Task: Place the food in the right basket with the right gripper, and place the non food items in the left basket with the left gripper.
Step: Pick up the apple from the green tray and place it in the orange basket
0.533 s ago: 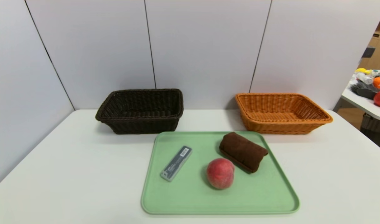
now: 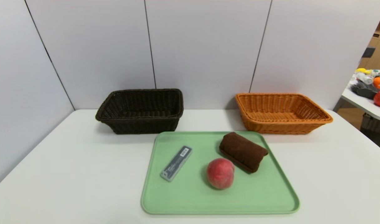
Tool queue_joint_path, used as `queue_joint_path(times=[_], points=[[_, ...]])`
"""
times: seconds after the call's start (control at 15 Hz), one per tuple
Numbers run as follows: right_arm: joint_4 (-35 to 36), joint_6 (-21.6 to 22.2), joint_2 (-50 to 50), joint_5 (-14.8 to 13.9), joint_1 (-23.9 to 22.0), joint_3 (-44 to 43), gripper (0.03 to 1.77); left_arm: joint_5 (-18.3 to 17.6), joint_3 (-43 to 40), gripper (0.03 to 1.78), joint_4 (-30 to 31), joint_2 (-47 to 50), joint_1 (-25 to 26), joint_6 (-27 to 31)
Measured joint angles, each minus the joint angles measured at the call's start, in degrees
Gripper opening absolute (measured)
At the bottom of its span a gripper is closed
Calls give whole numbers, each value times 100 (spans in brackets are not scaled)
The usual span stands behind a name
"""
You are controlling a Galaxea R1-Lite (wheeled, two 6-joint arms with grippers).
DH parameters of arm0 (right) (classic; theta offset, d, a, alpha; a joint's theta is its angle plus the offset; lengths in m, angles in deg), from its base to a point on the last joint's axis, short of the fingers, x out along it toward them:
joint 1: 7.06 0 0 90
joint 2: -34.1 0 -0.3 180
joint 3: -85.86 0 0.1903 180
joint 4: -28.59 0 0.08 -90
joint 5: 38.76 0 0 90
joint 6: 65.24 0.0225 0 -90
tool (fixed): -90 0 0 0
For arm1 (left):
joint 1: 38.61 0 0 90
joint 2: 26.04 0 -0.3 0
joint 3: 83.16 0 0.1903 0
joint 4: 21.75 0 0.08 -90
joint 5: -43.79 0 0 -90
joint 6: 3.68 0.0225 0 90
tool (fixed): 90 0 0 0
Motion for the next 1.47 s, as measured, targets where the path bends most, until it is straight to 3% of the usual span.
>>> queue_joint_path(times=[0.13, 0.4, 0.73, 1.13, 1.33, 1.47], points=[[-571, 0, -68, 118, 2, -713, 170, -61, 617, 169, -424, -21, 0, 41], [-1428, -77, -900, 794, -2, -2247, 170, -355, 2055, 169, -1428, -536, 5, 74], [-1524, -162, -2617, 1204, -18, -4088, 170, -430, 3713, 169, -1257, -2315, 15, 80], [-1783, -167, -5049, 1190, 96, -6394, 170, -435, 5427, 169, -1050, -4597, 17, 83], [-2699, -7, -5970, 980, 835, -7244, 170, -433, 5700, 169, -1052, -5424, -113, 96], [-3285, 474, -6518, 556, 1626, -7757, 170, -322, 5727, 169, -1063, -5816, -347, 59]])
